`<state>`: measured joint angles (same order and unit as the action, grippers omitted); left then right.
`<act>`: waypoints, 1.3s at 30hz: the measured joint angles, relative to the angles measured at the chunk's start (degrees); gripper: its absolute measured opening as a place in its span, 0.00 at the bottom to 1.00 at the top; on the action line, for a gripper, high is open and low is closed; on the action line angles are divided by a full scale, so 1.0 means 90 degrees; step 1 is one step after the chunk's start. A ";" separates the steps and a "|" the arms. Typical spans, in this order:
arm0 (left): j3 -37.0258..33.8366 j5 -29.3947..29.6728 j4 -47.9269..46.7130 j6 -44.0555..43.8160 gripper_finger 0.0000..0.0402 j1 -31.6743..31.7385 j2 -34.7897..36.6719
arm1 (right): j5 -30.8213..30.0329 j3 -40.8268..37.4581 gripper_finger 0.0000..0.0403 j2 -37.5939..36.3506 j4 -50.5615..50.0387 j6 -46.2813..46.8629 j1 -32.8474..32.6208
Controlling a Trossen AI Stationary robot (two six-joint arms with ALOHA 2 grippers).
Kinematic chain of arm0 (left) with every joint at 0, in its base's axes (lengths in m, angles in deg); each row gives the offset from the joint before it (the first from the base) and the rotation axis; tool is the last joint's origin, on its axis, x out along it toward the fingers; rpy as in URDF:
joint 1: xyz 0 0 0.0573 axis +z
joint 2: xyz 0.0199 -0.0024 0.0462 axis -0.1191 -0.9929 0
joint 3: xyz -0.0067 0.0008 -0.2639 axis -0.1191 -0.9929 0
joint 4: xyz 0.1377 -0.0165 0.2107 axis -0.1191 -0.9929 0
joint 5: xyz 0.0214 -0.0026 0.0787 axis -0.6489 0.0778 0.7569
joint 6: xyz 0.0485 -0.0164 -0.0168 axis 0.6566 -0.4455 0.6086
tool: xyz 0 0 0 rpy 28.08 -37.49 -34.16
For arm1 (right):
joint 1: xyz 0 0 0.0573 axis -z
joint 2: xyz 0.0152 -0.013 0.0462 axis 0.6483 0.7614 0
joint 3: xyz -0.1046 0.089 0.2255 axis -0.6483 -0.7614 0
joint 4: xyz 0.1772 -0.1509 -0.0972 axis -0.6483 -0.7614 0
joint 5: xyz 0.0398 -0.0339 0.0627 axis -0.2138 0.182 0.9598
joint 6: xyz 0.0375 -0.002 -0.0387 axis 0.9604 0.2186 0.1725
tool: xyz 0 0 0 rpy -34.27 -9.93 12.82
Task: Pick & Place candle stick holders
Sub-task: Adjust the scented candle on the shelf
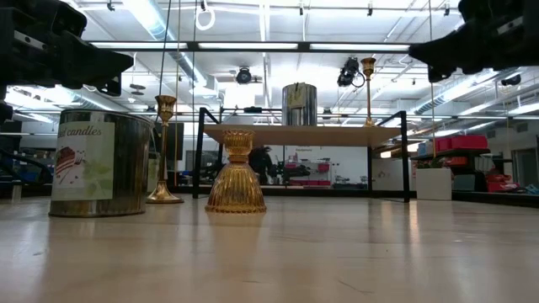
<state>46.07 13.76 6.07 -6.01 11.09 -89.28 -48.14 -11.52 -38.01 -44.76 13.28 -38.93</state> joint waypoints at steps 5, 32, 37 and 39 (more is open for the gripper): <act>0.0001 0.0000 0.0000 0.0002 0.05 0.0001 0.0000 | 0.0006 -0.0290 0.00 -0.0365 -0.0006 0.0296 -0.0001; 0.0001 0.0000 0.0000 0.0002 0.05 0.0002 0.0000 | 0.0330 -0.0617 0.00 -0.1896 -0.1075 0.0270 0.0002; 0.0001 0.0000 0.0000 0.0002 0.05 0.0001 0.0000 | 0.0332 -0.0829 0.00 -0.1909 -0.1050 0.0390 0.0002; 0.0000 0.0001 0.0000 0.0000 0.05 0.0001 0.0000 | 0.0338 -0.0958 0.00 -0.1940 -0.0921 0.0544 0.0002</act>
<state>46.07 13.77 6.07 -6.01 11.10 -89.28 -45.10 -20.14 -55.47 -53.05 18.17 -38.92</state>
